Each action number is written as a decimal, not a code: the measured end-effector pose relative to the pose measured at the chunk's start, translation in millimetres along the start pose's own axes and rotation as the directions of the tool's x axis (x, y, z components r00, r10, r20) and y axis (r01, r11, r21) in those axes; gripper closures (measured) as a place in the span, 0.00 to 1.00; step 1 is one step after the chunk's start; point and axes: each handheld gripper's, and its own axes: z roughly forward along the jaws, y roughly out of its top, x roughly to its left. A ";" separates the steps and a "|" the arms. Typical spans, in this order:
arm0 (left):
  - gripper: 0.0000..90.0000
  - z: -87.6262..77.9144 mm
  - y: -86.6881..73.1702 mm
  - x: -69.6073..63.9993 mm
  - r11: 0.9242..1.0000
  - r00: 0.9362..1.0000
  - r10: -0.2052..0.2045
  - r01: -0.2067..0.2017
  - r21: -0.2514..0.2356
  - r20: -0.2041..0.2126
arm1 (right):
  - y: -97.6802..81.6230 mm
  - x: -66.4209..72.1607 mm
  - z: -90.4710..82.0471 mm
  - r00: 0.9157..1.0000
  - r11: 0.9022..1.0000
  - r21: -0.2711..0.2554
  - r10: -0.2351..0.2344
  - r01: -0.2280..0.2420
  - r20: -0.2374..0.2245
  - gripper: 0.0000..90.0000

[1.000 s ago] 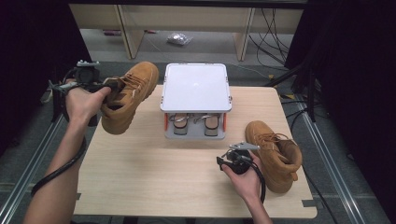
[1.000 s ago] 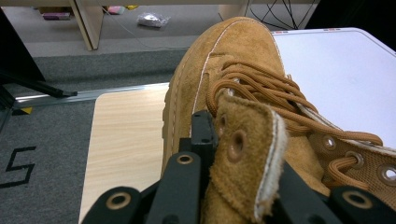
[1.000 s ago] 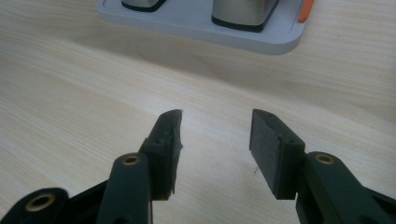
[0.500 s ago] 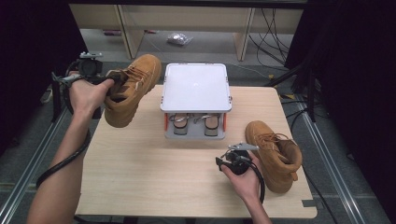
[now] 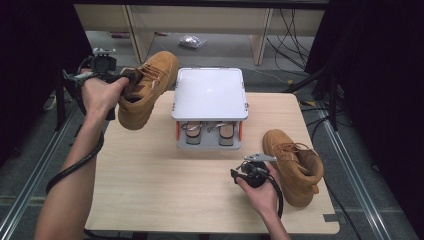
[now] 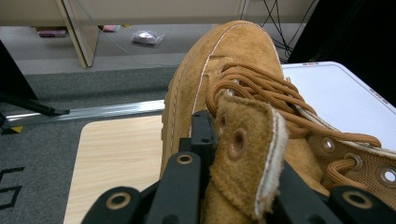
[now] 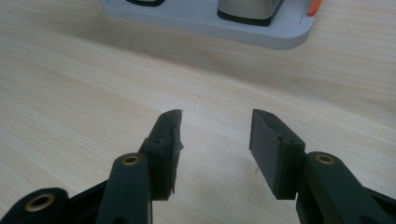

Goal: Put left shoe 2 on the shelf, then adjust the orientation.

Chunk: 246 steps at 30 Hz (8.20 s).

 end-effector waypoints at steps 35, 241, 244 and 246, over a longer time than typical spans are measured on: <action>0.94 45.0 35.9 -56.2 0.998 0.998 0.001 -0.005 0.065 0.062 | -3.0 1.9 0.4 0.999 0.999 0.008 0.037 -0.037 -0.011 0.59; 0.49 25.1 -185.2 -2.0 0.999 0.995 0.044 -0.042 -0.021 0.084 | 38.7 -36.2 -81.9 0.995 0.999 0.052 0.012 -0.017 0.099 0.76; 0.49 24.5 -188.7 -0.1 0.999 0.996 0.040 -0.039 -0.015 0.084 | 43.2 -39.0 -86.7 0.993 0.998 0.061 -0.004 -0.003 0.114 0.78; 0.49 24.8 -190.0 0.6 0.999 0.996 0.036 -0.035 -0.015 0.080 | 45.7 -40.1 -90.6 0.994 0.998 0.066 0.007 -0.014 0.107 0.79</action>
